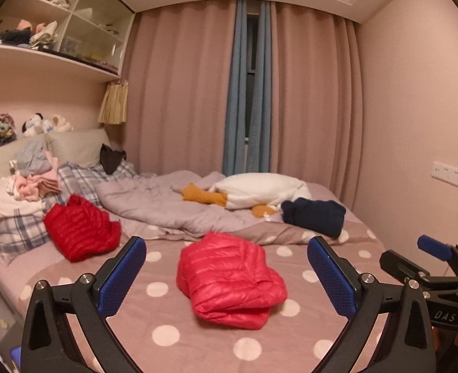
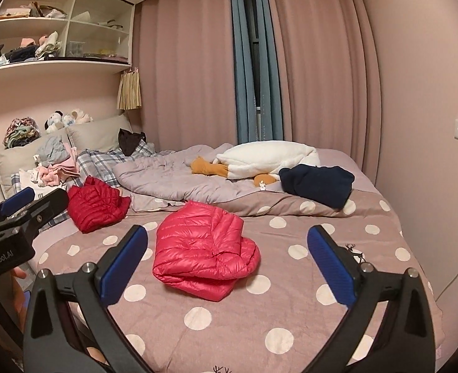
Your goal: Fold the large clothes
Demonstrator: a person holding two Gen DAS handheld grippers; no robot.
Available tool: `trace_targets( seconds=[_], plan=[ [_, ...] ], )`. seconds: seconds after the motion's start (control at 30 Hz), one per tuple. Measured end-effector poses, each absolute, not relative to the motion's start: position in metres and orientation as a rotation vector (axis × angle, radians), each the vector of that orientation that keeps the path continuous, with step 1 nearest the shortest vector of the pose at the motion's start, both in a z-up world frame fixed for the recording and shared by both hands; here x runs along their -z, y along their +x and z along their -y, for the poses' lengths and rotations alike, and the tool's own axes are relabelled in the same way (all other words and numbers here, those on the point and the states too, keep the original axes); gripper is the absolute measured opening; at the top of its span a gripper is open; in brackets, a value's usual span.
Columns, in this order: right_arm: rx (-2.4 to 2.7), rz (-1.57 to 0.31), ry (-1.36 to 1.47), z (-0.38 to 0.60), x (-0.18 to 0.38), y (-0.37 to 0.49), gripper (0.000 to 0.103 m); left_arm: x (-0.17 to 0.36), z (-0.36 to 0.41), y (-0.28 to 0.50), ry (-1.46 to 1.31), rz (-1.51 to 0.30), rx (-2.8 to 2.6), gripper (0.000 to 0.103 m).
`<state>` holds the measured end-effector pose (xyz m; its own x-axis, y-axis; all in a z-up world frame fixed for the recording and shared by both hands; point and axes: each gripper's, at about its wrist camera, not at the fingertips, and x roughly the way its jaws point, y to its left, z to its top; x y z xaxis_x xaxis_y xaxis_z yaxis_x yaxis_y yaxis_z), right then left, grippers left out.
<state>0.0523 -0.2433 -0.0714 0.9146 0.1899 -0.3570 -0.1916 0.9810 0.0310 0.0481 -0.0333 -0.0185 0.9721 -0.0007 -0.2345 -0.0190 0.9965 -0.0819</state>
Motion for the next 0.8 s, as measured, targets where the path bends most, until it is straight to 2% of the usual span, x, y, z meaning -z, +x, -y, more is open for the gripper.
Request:
trace_targets(
  seconds=[0.8],
  plan=[
    [-0.127,-0.375,-0.026,0.24,0.068,0.044,0.103,0.02,0.043,0.047,-0.043,-0.261,0.017,0.102]
  ],
)
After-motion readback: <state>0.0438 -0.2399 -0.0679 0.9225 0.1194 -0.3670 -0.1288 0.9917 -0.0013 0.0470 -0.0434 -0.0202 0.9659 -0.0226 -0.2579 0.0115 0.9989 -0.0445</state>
